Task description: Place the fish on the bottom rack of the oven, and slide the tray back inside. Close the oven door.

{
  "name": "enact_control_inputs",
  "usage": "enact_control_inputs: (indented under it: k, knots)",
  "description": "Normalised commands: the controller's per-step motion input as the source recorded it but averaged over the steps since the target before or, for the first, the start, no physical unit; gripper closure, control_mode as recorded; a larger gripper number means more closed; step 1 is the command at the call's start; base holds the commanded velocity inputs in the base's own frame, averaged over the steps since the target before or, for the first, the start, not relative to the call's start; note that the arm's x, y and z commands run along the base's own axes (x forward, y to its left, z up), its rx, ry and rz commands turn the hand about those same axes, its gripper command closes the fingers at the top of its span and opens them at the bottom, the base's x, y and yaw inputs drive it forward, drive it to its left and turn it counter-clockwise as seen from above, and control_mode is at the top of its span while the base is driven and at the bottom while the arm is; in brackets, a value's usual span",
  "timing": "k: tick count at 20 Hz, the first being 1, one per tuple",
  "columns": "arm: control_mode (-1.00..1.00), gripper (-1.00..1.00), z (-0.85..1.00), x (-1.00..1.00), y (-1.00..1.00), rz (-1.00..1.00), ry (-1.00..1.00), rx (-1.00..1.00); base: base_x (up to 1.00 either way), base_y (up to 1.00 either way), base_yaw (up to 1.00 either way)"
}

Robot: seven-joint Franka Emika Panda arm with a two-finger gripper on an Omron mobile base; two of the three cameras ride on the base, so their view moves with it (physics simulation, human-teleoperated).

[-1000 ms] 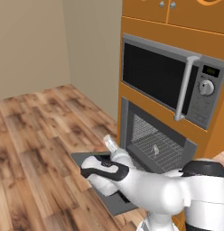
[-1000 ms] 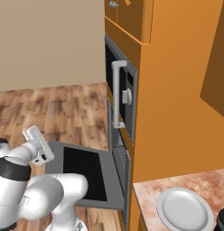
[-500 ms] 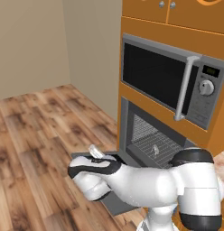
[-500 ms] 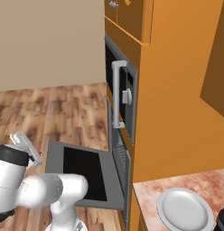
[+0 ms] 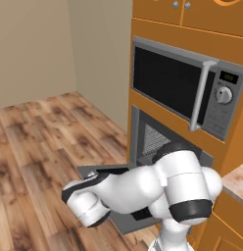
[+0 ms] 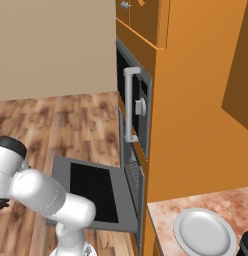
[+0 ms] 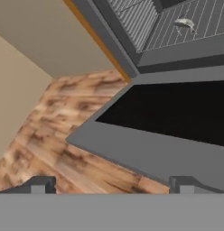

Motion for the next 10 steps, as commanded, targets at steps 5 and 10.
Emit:
enact_control_inputs:
  k: [5, 10]
  knots:
    - [-1.0, -1.0, -0.75, -0.48, 1.0, -0.35, -0.03, -0.19, 0.0, 0.0, 0.0]
    - [-1.0, -1.0, -0.72, -0.23, 1.0, -0.36, -0.02, -0.16, 0.0, 0.0, 0.0]
